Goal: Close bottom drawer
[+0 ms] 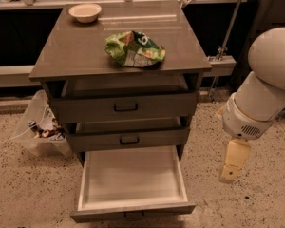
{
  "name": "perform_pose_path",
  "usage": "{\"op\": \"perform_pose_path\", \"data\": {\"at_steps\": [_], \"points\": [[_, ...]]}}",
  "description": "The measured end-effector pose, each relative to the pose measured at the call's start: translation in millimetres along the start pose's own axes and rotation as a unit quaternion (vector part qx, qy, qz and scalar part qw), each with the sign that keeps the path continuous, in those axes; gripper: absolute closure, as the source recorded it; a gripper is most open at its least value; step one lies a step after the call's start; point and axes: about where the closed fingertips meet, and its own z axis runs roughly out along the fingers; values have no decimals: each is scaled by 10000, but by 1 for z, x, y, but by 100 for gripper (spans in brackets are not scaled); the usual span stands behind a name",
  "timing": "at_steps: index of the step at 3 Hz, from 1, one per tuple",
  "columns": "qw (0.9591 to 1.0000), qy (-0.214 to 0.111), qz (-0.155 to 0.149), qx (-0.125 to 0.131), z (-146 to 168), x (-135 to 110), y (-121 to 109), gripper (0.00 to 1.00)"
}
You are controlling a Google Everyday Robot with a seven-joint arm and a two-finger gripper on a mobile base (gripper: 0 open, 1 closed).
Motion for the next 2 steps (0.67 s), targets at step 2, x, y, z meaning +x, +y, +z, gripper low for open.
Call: {"op": "perform_pose_path", "data": {"at_steps": [2], "points": [[9997,-180,-56,-159,41,4,11,0]]}}
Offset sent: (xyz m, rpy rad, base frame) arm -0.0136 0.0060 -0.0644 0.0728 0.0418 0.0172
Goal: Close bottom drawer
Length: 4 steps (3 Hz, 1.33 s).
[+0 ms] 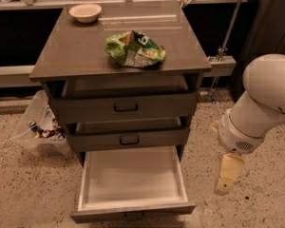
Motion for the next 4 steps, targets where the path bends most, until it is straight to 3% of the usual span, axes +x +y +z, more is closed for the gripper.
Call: {"op": "perform_pose_path", "data": {"at_steps": [2,3,4], "points": [[9978,-554,-229,-289,41,14,8,0],[9978,-554,-228,-290,41,14,8,0],[9970,-544,-125,-527,69,21,5,0]]}}
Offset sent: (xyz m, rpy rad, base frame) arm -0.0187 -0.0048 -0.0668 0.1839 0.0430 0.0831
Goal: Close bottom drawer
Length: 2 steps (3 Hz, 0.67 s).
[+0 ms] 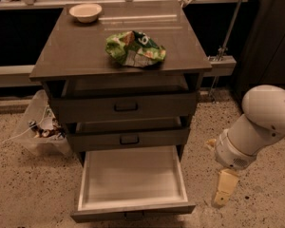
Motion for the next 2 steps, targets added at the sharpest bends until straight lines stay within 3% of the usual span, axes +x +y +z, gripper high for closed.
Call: {"op": "perform_pose_path", "data": {"at_steps": [2], "points": [[9952,311,267,-884,89,34,4,42]]}}
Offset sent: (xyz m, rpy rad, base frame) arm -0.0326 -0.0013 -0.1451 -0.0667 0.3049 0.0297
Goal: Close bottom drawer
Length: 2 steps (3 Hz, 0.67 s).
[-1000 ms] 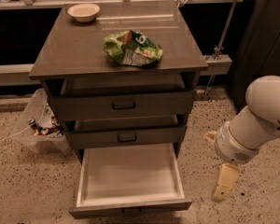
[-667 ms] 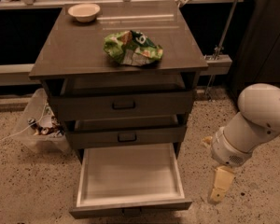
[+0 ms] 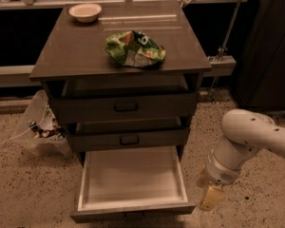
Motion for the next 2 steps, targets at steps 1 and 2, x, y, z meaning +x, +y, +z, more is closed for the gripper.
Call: {"op": "perform_pose_path", "data": {"at_steps": [1,2], "points": [[9987,376,80,-339,40,13,4,65],[9985,404,84,-364,42,13,4,89]]}}
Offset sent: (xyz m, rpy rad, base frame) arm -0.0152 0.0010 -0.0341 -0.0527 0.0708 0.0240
